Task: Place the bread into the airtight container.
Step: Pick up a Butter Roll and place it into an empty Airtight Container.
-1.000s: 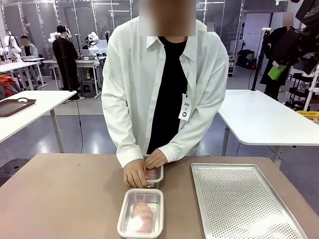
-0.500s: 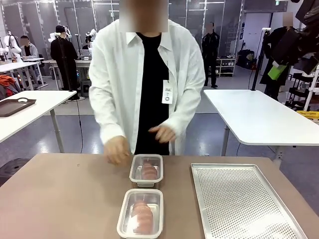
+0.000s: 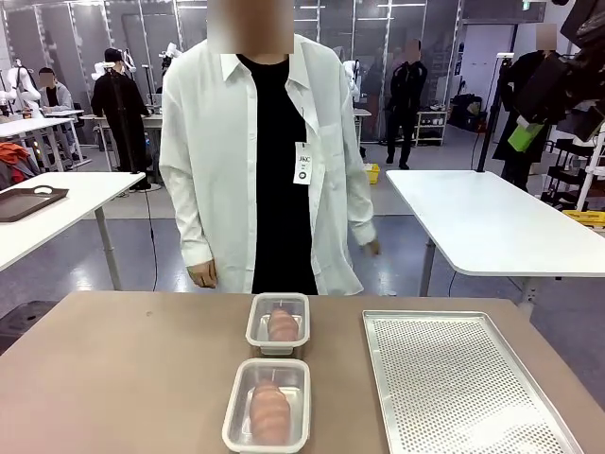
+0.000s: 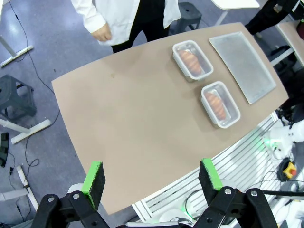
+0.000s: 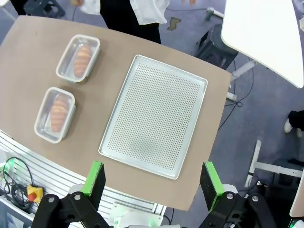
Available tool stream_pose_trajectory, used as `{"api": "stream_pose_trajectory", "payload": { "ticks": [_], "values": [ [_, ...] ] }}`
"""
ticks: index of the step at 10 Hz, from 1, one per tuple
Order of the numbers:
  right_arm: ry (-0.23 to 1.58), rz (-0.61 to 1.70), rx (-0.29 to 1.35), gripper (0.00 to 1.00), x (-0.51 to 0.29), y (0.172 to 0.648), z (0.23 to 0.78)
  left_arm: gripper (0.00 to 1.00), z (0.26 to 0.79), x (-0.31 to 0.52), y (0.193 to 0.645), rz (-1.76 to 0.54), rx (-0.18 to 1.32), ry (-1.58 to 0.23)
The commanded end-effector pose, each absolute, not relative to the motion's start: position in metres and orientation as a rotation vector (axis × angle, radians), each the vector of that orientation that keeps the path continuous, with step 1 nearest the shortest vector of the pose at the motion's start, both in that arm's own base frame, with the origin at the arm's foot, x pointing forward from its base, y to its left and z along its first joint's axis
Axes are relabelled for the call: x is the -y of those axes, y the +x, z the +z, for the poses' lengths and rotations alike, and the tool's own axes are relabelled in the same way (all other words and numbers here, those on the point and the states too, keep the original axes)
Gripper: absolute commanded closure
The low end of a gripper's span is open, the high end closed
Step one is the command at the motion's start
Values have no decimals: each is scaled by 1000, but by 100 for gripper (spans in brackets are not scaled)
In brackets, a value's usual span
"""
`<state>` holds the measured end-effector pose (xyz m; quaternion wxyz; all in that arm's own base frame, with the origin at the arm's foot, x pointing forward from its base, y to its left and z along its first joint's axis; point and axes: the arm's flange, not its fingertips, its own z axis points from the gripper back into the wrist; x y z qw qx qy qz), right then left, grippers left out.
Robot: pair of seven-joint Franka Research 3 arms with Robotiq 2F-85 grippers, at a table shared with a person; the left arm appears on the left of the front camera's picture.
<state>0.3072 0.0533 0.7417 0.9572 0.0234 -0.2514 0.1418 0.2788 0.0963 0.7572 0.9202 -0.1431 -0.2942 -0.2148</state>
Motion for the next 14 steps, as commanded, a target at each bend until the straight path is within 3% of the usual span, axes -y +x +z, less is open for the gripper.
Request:
{"api": "stream_pose_trajectory", "payload": {
  "ticks": [1, 14],
  "values": [
    [56, 301, 510, 0, -53, 306, 743, 0, 759, -97, 279, -457, 607, -291],
    [56, 301, 510, 0, -53, 306, 743, 0, 759, -97, 279, -457, 607, -291]
  ]
}}
